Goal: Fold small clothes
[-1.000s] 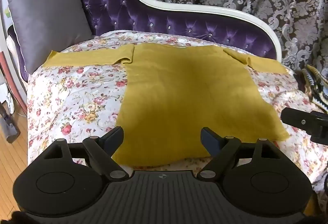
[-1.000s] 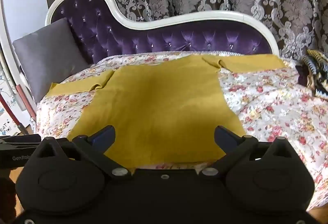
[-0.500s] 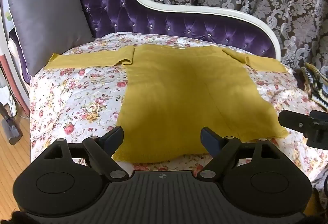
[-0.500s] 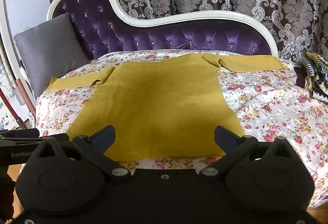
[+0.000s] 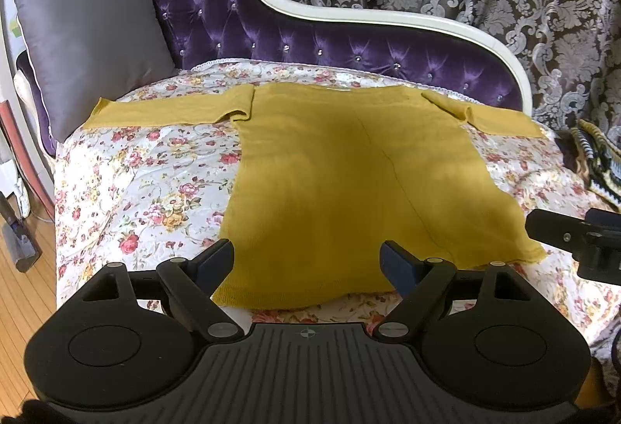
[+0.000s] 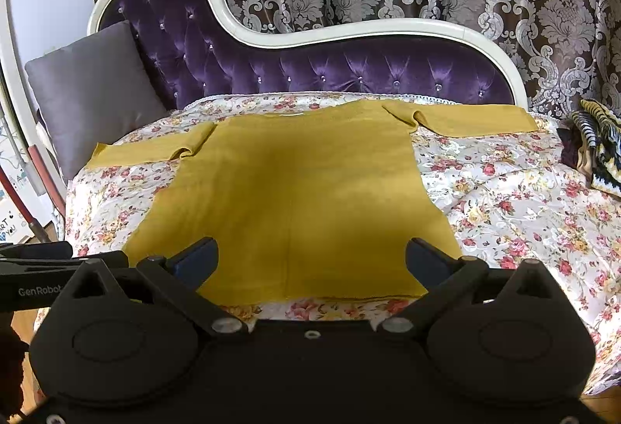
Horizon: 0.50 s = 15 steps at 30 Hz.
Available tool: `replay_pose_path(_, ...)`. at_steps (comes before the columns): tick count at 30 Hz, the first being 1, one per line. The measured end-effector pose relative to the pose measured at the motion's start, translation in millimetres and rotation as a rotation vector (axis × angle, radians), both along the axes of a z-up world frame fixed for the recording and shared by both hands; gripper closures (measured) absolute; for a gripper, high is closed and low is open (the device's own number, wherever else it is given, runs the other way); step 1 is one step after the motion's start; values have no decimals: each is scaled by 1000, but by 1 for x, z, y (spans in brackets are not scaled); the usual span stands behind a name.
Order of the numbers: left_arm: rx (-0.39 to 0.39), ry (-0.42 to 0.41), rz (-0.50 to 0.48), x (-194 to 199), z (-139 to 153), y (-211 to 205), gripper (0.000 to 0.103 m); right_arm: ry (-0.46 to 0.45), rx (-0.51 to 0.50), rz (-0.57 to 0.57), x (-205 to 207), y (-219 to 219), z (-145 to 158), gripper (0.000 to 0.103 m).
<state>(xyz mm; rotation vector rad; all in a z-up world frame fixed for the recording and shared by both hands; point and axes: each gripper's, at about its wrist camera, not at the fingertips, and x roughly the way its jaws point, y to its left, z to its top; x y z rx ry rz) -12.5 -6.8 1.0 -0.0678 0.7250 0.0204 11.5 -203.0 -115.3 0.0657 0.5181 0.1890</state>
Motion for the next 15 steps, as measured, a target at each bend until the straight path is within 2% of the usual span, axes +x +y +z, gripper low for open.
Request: replay_pose_path(15, -2, 0, -10, 0, 0, -2, 21, 0, -4, 12, 1, 2, 1, 1)
